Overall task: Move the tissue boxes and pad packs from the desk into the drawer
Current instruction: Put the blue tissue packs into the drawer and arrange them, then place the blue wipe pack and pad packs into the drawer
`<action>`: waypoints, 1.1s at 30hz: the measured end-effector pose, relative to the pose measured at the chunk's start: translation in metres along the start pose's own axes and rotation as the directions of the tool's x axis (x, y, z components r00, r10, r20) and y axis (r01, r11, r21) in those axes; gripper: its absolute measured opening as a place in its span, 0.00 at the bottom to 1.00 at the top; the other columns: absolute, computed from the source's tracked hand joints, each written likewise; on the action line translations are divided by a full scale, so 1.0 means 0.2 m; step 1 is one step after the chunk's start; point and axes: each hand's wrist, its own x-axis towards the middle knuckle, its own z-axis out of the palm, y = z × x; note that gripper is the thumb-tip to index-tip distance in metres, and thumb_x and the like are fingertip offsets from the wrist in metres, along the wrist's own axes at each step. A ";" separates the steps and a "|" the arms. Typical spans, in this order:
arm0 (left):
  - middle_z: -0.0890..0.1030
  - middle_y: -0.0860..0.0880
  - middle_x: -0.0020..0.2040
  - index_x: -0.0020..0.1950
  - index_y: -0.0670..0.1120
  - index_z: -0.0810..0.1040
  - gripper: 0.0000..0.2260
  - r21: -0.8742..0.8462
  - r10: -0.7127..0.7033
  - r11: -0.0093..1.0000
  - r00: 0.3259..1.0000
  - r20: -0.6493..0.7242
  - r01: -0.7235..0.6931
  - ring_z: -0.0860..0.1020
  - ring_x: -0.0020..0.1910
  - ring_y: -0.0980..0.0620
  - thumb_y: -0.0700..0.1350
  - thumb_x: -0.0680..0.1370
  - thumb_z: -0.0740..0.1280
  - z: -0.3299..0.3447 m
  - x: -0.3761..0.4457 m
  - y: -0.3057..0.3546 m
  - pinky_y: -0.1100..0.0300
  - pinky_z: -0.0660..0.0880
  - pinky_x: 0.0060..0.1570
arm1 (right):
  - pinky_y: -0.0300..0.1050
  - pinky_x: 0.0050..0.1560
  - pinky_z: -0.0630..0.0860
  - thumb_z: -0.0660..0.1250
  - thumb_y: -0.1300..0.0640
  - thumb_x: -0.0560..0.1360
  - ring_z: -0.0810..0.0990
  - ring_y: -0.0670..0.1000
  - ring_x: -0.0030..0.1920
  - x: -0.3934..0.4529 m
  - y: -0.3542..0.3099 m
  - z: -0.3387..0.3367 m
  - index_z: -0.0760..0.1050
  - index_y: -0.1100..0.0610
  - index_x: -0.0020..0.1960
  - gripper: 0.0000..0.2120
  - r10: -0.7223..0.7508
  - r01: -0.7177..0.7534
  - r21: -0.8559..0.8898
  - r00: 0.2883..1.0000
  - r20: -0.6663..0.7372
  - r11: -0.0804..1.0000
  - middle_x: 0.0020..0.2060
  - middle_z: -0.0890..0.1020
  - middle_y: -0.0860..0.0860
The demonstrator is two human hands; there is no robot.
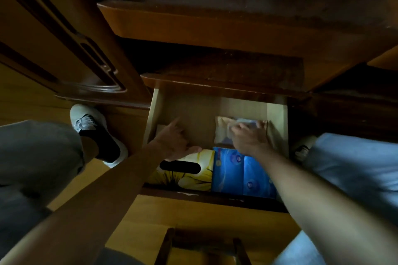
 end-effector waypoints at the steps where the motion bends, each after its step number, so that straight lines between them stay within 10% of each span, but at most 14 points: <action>1: 0.75 0.54 0.73 0.75 0.56 0.71 0.38 0.016 -0.003 1.000 0.999 0.035 0.002 0.58 0.80 0.49 0.67 0.80 0.31 0.00 0.00 0.01 0.39 0.42 0.77 | 0.64 0.72 0.56 0.50 0.50 0.84 0.68 0.53 0.73 -0.03 0.00 0.01 0.65 0.49 0.76 0.21 -0.022 0.022 -0.039 1.000 0.004 0.999 0.74 0.69 0.49; 8: 0.81 0.50 0.60 0.61 0.51 0.82 0.33 -0.105 -0.111 0.989 0.994 -0.017 0.108 0.70 0.70 0.49 0.66 0.83 0.41 -0.13 -0.12 0.08 0.42 0.51 0.77 | 0.60 0.67 0.64 0.55 0.52 0.82 0.77 0.53 0.63 -0.17 -0.01 -0.05 0.76 0.53 0.65 0.16 -0.021 0.029 -0.111 0.997 0.078 0.993 0.63 0.80 0.50; 17: 0.79 0.53 0.67 0.70 0.55 0.75 0.17 -0.394 -0.343 0.900 0.860 -0.377 0.186 0.80 0.59 0.50 0.56 0.82 0.61 -0.86 -0.47 0.13 0.54 0.75 0.53 | 0.49 0.54 0.79 0.62 0.54 0.80 0.82 0.54 0.57 -0.61 0.08 -0.62 0.77 0.47 0.66 0.16 0.069 0.066 0.439 0.957 -0.283 0.896 0.60 0.83 0.49; 21: 0.84 0.57 0.56 0.60 0.57 0.81 0.10 -0.322 -0.336 0.938 0.581 -0.741 0.131 0.83 0.48 0.56 0.51 0.80 0.65 -1.34 -0.73 0.08 0.62 0.76 0.41 | 0.44 0.43 0.80 0.62 0.49 0.79 0.83 0.43 0.43 -0.97 0.17 -1.07 0.80 0.39 0.55 0.10 0.057 0.306 0.427 0.754 -0.654 0.851 0.47 0.85 0.39; 27: 0.84 0.57 0.47 0.53 0.55 0.82 0.07 -0.273 -0.279 0.960 0.166 -0.946 0.057 0.81 0.40 0.55 0.48 0.78 0.66 -2.07 -0.95 -0.09 0.62 0.76 0.36 | 0.39 0.37 0.73 0.63 0.53 0.75 0.80 0.42 0.39 -1.36 0.33 -1.69 0.81 0.45 0.43 0.09 0.052 0.465 0.134 0.185 -0.981 0.875 0.38 0.83 0.39; 30: 0.85 0.55 0.51 0.54 0.56 0.82 0.08 -0.358 -0.367 0.930 0.166 -0.915 0.082 0.83 0.47 0.50 0.50 0.78 0.65 -2.36 -0.91 -0.21 0.59 0.75 0.41 | 0.43 0.38 0.72 0.64 0.52 0.75 0.80 0.44 0.42 -1.33 0.44 -1.98 0.80 0.45 0.45 0.06 0.090 0.345 0.135 0.143 -0.986 0.929 0.39 0.83 0.40; 33: 0.83 0.52 0.56 0.59 0.55 0.81 0.11 -0.412 -0.431 0.902 0.277 -0.859 0.124 0.82 0.52 0.47 0.50 0.78 0.63 -2.56 -0.78 -0.33 0.55 0.76 0.47 | 0.48 0.48 0.74 0.64 0.51 0.78 0.78 0.50 0.58 -1.19 0.58 -2.19 0.81 0.45 0.52 0.08 0.129 0.204 0.189 0.277 -0.952 0.961 0.54 0.82 0.43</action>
